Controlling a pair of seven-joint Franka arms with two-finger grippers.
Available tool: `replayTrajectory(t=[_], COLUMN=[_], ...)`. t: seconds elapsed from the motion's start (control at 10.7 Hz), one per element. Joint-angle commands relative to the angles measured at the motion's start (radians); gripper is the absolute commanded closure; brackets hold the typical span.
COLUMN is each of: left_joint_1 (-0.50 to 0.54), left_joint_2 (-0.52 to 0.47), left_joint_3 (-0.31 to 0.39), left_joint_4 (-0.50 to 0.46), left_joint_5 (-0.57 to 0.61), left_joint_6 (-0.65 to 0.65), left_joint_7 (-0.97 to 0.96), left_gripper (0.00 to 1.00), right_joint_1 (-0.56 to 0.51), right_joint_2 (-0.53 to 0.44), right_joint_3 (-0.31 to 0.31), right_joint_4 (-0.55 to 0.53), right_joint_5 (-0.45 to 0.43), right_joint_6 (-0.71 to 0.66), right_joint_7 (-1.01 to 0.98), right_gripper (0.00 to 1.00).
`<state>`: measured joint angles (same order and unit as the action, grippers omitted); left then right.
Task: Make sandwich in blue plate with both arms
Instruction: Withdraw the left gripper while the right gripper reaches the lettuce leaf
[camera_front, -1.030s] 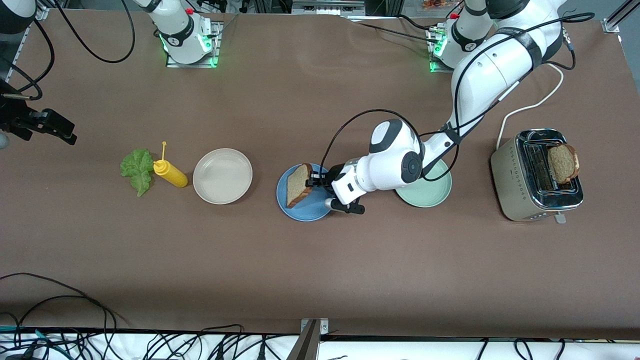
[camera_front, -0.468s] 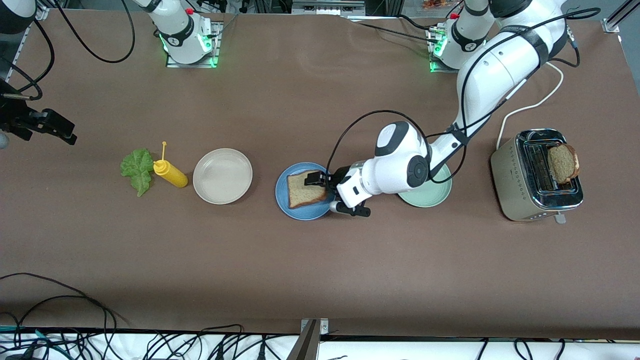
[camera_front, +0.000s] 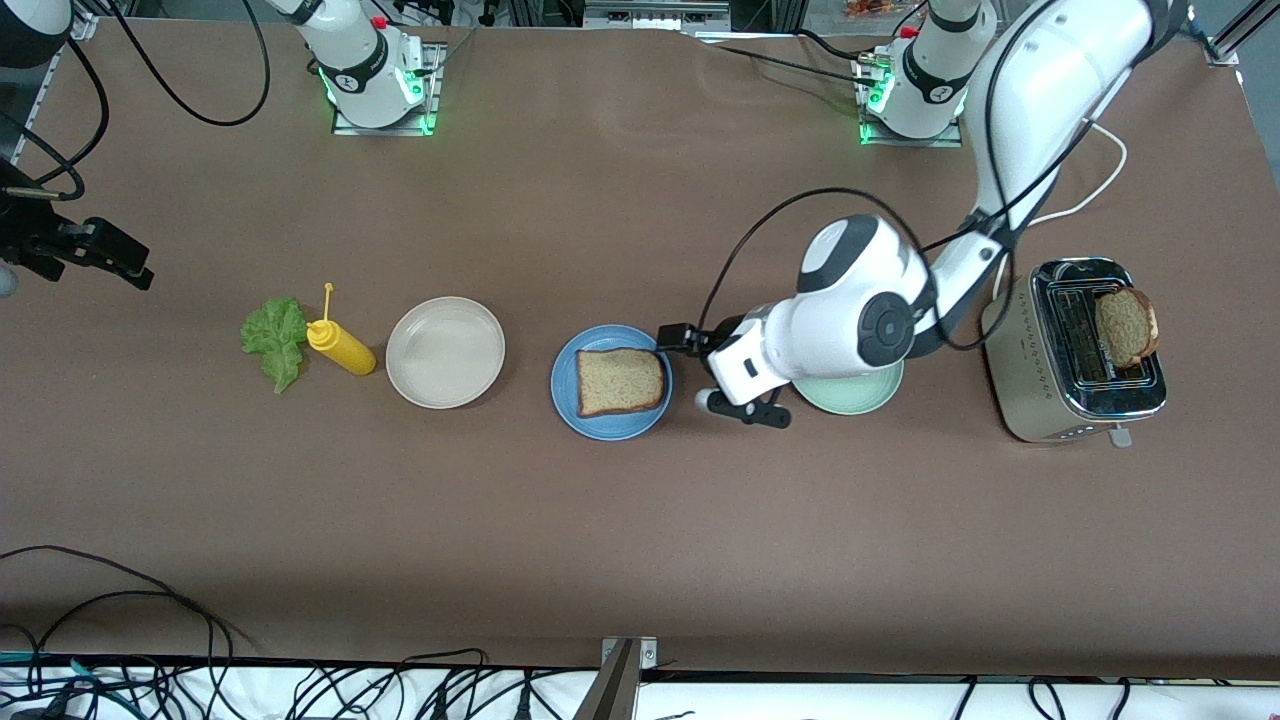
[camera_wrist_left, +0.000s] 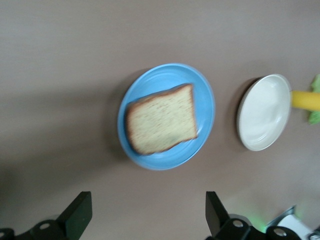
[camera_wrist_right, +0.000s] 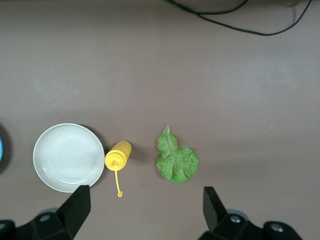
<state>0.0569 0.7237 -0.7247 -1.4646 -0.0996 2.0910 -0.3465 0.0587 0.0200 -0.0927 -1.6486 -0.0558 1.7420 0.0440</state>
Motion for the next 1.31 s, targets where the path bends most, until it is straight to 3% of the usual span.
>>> replayTrajectory(t=[0.0, 0.28, 0.47, 0.84, 1.12, 1.22], left_joint_1=[-0.026, -0.025, -0.034, -0.078, -0.106, -0.123], left_joint_2=[-0.222, -0.352, -0.440, -0.588, -0.702, -0.737], left_joint_3=[0.140, 0.188, 0.285, 0.494, 0.591, 0.634], left_joint_4=[-0.028, -0.023, -0.023, -0.020, -0.033, -0.036], left_joint_5=[0.000, 0.127, 0.120, 0.116, 0.126, 0.126], left_joint_6=[-0.233, -0.397, -0.459, -0.593, -0.683, -0.704], left_joint_7=[0.020, 0.078, 0.067, 0.196, 0.258, 0.268], left_gripper=[0.00, 0.00, 0.00, 0.00, 0.00, 0.00], right_joint_1=[0.030, 0.030, 0.024, -0.034, -0.083, -0.092], right_joint_2=[0.029, 0.050, 0.125, 0.260, 0.369, 0.411], right_joint_3=[0.016, 0.014, 0.011, 0.005, 0.005, 0.005], right_joint_4=[-0.003, 0.001, 0.010, 0.010, -0.031, -0.063], right_joint_5=[-0.021, -0.022, -0.106, -0.105, -0.102, -0.102], right_joint_6=[0.005, 0.002, 0.019, 0.024, 0.042, 0.109], right_joint_7=[-0.004, -0.041, -0.165, -0.217, -0.341, -0.367], right_gripper=[0.00, 0.00, 0.00, 0.00, 0.00, 0.00])
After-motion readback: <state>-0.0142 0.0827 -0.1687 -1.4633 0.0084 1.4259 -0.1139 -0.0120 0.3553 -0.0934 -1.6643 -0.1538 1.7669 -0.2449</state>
